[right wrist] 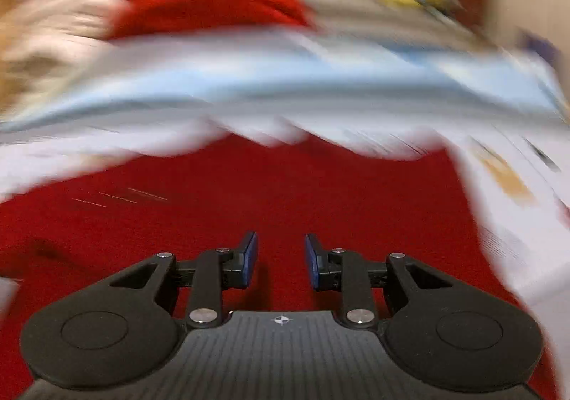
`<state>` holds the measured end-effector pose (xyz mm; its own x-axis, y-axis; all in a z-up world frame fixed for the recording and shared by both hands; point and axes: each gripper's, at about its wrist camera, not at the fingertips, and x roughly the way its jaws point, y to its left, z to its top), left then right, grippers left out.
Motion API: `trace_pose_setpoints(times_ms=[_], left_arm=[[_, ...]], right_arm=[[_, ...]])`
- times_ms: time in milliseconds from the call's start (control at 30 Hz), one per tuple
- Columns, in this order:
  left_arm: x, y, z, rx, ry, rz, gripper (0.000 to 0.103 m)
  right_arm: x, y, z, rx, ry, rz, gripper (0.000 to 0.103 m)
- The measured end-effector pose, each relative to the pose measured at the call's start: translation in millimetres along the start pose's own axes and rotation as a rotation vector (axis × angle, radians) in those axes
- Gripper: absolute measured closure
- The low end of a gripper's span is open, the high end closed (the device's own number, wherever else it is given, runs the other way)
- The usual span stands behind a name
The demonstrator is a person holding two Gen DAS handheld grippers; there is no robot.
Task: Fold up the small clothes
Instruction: 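Grasp the other sleeve with the left gripper and fold it across the body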
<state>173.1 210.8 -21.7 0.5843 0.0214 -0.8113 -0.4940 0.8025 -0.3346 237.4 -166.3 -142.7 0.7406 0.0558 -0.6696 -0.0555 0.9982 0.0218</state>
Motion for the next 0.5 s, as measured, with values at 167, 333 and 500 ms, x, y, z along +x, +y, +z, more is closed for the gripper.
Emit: trace_pose_setpoints(times_ms=[167,333,500], left_arm=[[-0.8,0.1,-0.1,-0.002,-0.003,0.001,0.05],[2.3,-0.8,0.1,-0.002,0.001,0.008,0.05],[2.7,1.1,-0.2,0.008,-0.007,0.023,0.05]], right_arm=[[-4.3,-85.7,3.6,0.199,0.064,-0.039,0.094],[-0.1,-109.9,7.7,0.204,0.152,-0.131,0.069],[-51.5,-93.5,44.8,0.211,0.034,-0.113,0.069]])
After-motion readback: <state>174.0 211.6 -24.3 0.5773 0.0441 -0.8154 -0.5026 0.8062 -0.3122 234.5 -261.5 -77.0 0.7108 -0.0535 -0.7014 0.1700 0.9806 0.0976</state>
